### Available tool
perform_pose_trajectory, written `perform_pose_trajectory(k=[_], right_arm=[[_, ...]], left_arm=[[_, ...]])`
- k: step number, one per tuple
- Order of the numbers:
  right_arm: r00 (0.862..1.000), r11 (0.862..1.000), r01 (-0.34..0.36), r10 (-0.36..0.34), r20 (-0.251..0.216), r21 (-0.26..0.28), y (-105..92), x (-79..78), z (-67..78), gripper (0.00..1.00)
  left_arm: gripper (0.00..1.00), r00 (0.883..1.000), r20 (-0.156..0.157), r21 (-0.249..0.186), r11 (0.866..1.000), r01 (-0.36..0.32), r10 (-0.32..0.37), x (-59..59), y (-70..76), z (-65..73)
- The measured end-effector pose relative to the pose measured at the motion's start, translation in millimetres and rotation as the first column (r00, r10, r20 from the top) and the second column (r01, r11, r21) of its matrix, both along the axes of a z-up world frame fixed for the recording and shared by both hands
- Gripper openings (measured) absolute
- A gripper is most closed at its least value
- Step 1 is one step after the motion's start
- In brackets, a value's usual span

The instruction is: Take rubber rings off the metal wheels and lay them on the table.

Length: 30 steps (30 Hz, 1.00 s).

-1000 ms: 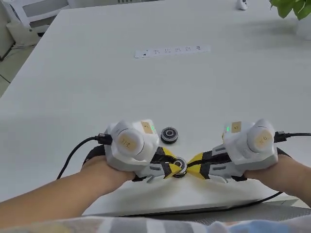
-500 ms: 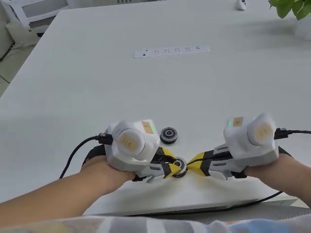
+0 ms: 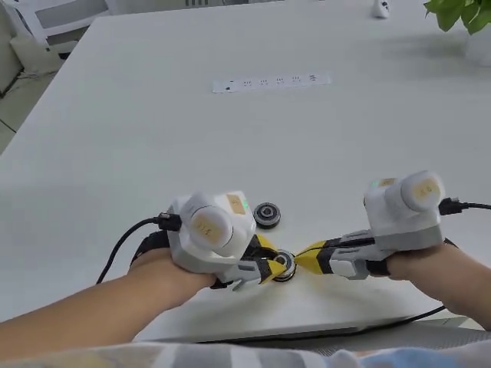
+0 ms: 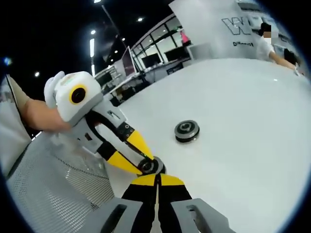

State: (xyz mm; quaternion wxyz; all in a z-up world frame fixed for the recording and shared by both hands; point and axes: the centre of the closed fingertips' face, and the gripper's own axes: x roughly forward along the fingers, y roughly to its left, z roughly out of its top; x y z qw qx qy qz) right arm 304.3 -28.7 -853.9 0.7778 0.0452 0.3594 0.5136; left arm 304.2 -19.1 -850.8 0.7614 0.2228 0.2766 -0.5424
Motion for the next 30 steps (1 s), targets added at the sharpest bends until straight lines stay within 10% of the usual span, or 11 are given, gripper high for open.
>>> perform_pose_trajectory(k=[12, 30], right_arm=[[0.994, 0.996, 0.056, -0.049, -0.099, 0.071, 3.4, -6.2, 7.0, 0.00], [0.992, 0.994, 0.048, -0.037, -0.119, 0.097, 6.8, -6.8, 8.2, 0.00]], left_arm=[[0.12, 1.000, 0.002, 0.005, 1.000, -0.010, 0.010, 0.1, 0.0, -0.1], [0.12, 1.000, 0.002, 0.018, 1.000, -0.010, 0.010, -1.0, 0.4, -1.1]])
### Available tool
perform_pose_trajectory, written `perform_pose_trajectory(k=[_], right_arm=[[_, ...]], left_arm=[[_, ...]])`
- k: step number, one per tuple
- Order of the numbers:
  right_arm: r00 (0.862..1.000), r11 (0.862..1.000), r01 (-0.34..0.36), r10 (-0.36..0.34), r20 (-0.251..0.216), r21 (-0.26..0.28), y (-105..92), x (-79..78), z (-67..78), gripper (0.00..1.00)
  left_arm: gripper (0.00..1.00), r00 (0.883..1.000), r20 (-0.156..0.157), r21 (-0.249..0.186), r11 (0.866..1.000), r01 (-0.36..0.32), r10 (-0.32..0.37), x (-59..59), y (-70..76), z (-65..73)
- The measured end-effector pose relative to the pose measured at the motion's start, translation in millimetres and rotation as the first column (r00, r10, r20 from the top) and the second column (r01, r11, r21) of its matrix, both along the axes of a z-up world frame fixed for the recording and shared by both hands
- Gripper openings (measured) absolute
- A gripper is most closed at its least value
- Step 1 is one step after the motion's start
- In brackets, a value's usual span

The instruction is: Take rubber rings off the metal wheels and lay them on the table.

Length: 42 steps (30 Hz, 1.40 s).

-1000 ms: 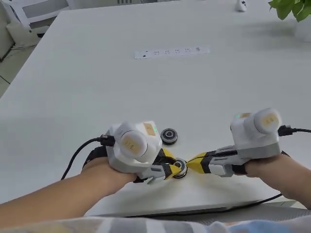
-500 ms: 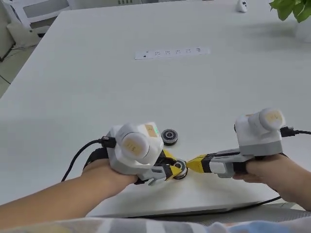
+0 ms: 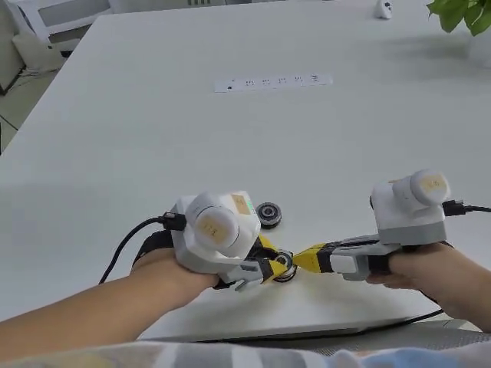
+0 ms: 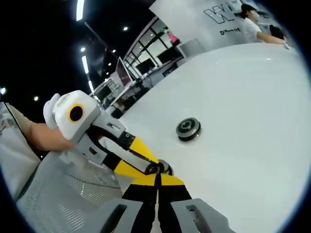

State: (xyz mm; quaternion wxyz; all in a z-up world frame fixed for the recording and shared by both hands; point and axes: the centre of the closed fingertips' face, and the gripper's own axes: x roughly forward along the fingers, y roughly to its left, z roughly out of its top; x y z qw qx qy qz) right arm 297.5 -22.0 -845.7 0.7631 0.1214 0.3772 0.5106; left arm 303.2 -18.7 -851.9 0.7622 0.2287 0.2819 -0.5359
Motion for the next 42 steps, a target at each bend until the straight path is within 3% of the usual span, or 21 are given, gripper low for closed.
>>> perform_pose_trajectory(k=[20, 22, 23, 24, 25, 42], right_arm=[[1.000, 0.999, -0.023, 0.023, -0.019, 0.032, 4.2, -3.0, 0.7, 0.00], [0.999, 0.999, -0.032, 0.033, -0.023, 0.041, 5.9, -4.6, 1.7, 0.00], [0.995, 0.992, -0.057, 0.066, -0.077, 0.110, 15.6, -16.3, 12.9, 0.00], [0.995, 0.995, -0.091, 0.090, 0.043, 0.032, 10.7, -7.1, 5.9, 0.00], [0.998, 0.997, -0.063, 0.063, -0.001, 0.047, 12.1, -7.7, 6.6, 0.00], [0.999, 0.999, -0.034, 0.032, 0.043, 0.038, 9.7, -4.4, 6.6, 0.00]], left_arm=[[0.11, 1.000, 0.001, 0.000, 1.000, 0.002, -0.002, 0.0, -0.2, 0.0], [0.11, 1.000, 0.002, -0.001, 1.000, 0.003, -0.003, 0.0, -0.5, 0.0], [0.11, 1.000, 0.005, -0.001, 1.000, 0.003, -0.003, 0.1, -1.0, 0.0], [0.11, 1.000, 0.004, -0.001, 1.000, 0.002, -0.002, 0.0, -1.0, -0.1], [0.11, 1.000, 0.003, -0.004, 1.000, 0.002, -0.002, 0.2, -1.2, -0.1], [0.13, 1.000, -0.007, -0.018, 1.000, -0.015, 0.015, -0.1, -2.2, 0.8]])
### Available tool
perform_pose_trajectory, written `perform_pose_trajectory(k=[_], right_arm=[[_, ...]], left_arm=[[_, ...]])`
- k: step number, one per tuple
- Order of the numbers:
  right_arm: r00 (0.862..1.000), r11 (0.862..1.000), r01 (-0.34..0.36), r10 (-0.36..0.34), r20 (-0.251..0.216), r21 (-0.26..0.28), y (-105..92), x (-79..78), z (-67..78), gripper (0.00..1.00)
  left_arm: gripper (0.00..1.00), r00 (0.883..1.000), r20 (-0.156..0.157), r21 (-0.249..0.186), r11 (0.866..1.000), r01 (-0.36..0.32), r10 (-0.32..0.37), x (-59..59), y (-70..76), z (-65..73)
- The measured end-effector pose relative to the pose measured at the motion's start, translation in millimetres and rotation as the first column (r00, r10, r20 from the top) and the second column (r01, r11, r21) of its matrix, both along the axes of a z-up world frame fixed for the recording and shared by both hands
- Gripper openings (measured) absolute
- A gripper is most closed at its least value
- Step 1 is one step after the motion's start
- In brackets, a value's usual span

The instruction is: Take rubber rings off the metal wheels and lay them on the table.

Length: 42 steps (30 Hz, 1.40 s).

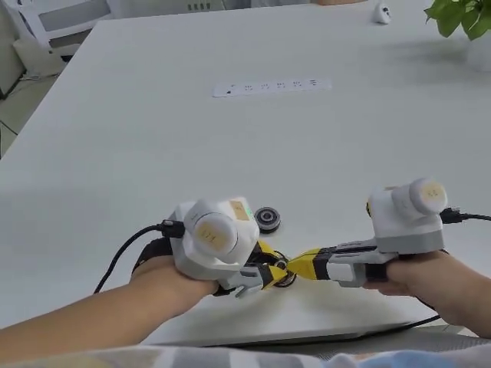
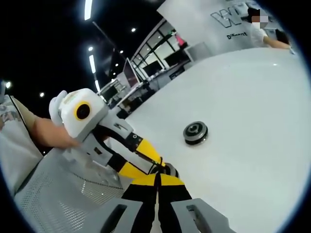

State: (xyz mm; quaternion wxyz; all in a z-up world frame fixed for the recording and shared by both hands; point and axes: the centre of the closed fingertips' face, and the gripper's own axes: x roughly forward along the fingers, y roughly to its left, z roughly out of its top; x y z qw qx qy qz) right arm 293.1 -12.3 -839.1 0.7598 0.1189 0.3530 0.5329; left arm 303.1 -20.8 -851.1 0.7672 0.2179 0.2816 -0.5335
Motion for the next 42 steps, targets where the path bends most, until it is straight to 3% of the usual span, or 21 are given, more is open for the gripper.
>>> perform_pose_trajectory(k=[11, 14, 17, 24, 38, 42], right_arm=[[1.000, 1.000, 0.015, -0.015, 0.014, 0.005, -2.3, 4.5, 2.8, 0.00], [1.000, 1.000, 0.018, -0.018, 0.015, 0.013, -2.3, 5.5, 4.5, 0.00], [1.000, 1.000, 0.025, -0.026, 0.016, 0.019, -4.5, 8.8, 4.7, 0.00], [0.999, 0.999, 0.030, -0.031, 0.017, 0.028, -6.6, 11.8, 6.5, 0.00], [0.999, 0.999, 0.010, -0.012, 0.038, 0.048, -1.7, 11.4, 23.1, 0.00], [0.999, 0.999, 0.000, -0.003, 0.049, 0.048, 0.6, 13.4, 28.5, 0.00]], left_arm=[[0.18, 1.000, -0.016, -0.004, 1.000, -0.010, 0.010, 1.1, 2.1, 3.2], [0.19, 0.999, -0.027, -0.020, 1.000, -0.018, 0.018, 0.5, 4.4, 8.5], [0.26, 0.999, -0.034, -0.031, 0.999, -0.022, 0.021, -2.4, 5.6, 12.4], [0.29, 0.999, -0.029, -0.052, 0.998, -0.021, 0.019, -6.7, 11.1, 24.1], [0.38, 0.997, 0.003, -0.093, 0.993, -0.076, 0.077, -8.0, 43.1, 55.0], [0.40, 0.996, 0.009, -0.100, 0.991, -0.093, 0.094, -7.9, 52.3, 57.5]])
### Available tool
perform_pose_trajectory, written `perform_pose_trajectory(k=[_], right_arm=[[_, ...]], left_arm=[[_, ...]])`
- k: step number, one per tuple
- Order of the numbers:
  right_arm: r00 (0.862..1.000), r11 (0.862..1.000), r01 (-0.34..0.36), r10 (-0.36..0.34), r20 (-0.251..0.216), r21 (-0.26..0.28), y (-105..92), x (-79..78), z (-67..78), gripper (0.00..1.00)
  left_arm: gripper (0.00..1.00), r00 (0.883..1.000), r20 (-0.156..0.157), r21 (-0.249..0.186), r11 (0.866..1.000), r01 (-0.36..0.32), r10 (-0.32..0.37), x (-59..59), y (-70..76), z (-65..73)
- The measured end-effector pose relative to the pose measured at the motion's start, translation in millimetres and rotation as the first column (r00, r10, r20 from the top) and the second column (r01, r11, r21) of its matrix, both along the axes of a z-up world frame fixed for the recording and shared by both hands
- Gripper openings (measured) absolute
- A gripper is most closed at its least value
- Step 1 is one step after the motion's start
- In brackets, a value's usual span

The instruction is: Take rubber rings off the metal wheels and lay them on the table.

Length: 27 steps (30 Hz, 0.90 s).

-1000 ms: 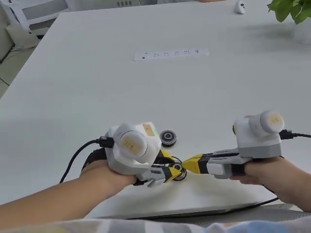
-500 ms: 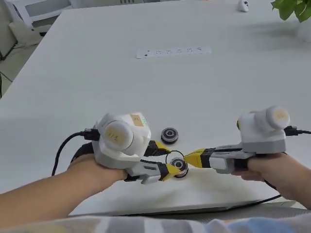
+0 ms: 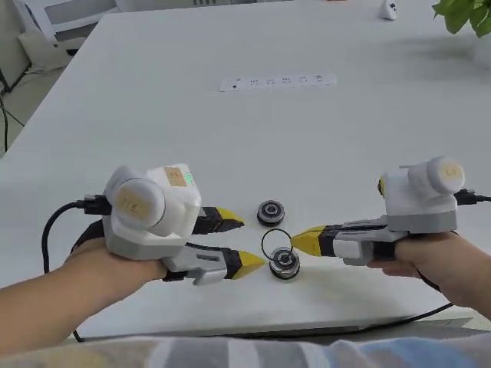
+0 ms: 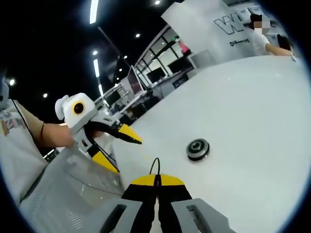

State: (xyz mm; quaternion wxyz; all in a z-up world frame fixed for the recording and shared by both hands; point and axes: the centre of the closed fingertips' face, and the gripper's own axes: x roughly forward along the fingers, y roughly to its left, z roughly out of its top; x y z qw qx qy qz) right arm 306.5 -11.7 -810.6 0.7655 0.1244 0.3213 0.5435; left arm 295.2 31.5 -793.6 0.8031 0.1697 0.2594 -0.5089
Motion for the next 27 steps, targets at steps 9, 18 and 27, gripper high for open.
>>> perform_pose_trajectory(k=[9, 18, 27], right_arm=[[0.999, 0.999, -0.033, 0.033, 0.025, -0.008, 9.7, 4.9, 8.8, 0.00], [0.996, 0.996, -0.079, 0.080, 0.041, -0.033, 25.1, 10.8, 10.7, 0.00], [0.989, 0.989, -0.134, 0.137, 0.049, -0.065, 42.4, 12.0, 7.3, 0.00]], left_arm=[[0.45, 0.999, 0.009, -0.002, 0.999, -0.036, 0.036, -0.3, 18.7, 7.0], [0.49, 0.998, 0.020, 0.006, 0.998, -0.068, 0.067, -1.2, 32.5, 11.7], [0.49, 0.993, 0.028, 0.008, 0.993, -0.115, 0.114, 1.9, 50.5, 14.9]])
